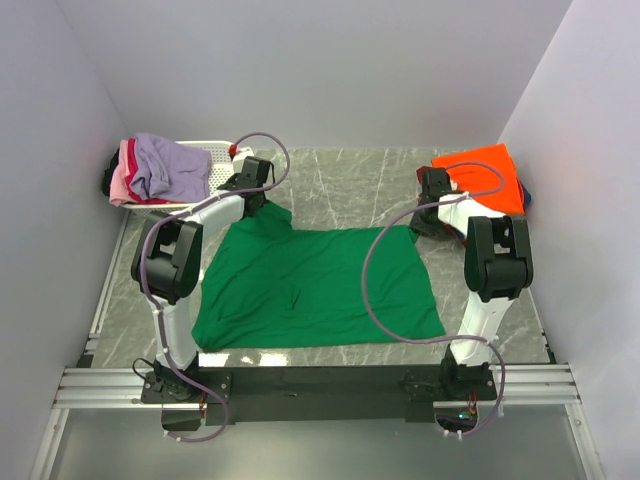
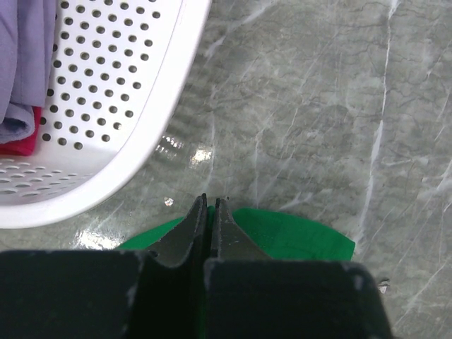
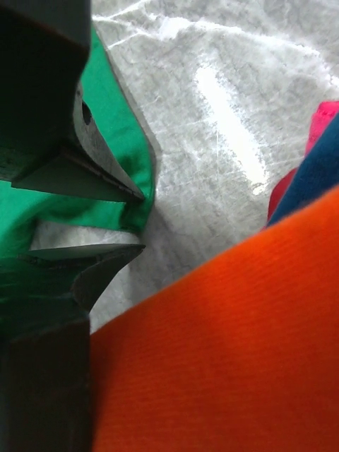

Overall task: Fold and stack the t-shirts
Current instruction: Fold the tshirt

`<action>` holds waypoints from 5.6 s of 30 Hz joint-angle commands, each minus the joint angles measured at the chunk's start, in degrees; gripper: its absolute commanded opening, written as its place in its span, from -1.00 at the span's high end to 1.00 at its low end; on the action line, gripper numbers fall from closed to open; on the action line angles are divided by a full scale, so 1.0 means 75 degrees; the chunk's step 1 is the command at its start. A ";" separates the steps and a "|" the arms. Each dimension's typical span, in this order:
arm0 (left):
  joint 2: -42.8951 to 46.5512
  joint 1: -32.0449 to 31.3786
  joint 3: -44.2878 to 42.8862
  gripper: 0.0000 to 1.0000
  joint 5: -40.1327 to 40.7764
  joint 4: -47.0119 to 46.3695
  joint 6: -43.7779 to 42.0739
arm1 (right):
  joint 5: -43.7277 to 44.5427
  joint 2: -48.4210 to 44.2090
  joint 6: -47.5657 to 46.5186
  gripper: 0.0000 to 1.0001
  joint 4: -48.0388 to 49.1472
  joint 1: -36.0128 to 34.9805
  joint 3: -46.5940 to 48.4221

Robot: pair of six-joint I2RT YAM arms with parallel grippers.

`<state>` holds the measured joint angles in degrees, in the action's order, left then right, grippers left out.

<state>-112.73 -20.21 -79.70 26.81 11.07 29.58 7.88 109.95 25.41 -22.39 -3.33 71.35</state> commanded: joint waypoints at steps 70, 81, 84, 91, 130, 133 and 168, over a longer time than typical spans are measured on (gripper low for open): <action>0.6944 -0.0352 0.5681 0.99 -0.0094 0.0902 0.1891 | 0.1164 -0.6047 -0.0493 1.00 -0.2404 -0.1067 -0.2529; 0.7658 -0.0599 0.6162 0.99 -0.0035 0.1629 0.2384 | 0.1305 -0.5977 -0.0493 1.00 -0.2733 -0.1231 -0.2600; 0.7753 -0.0634 0.6221 0.99 -0.0128 0.1781 0.2430 | 0.1375 -0.5883 -0.0435 1.00 -0.2850 -0.1383 -0.2530; 0.8408 -0.1125 0.6303 0.40 -0.0352 0.2542 0.3086 | 0.1762 -0.6022 -0.0013 0.50 -0.3914 -0.2180 -0.1944; 0.4004 -0.1150 0.5588 -0.42 -0.1230 -0.0468 0.2173 | -0.1027 -0.2310 0.0257 0.06 0.0079 -0.2403 -0.2365; 0.3664 -0.1079 0.5448 -0.42 -0.1371 -0.0667 0.2033 | -0.0922 -0.1993 0.0303 0.06 0.0079 -0.2392 -0.2318; 0.4447 -0.0869 0.3935 -0.51 -0.0422 -0.0386 0.1001 | -0.1338 -0.2567 -0.0212 0.04 0.0218 -0.3421 -0.0152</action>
<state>-84.42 -27.18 -49.76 22.61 8.36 38.13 4.32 92.75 25.45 -26.13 -25.74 65.30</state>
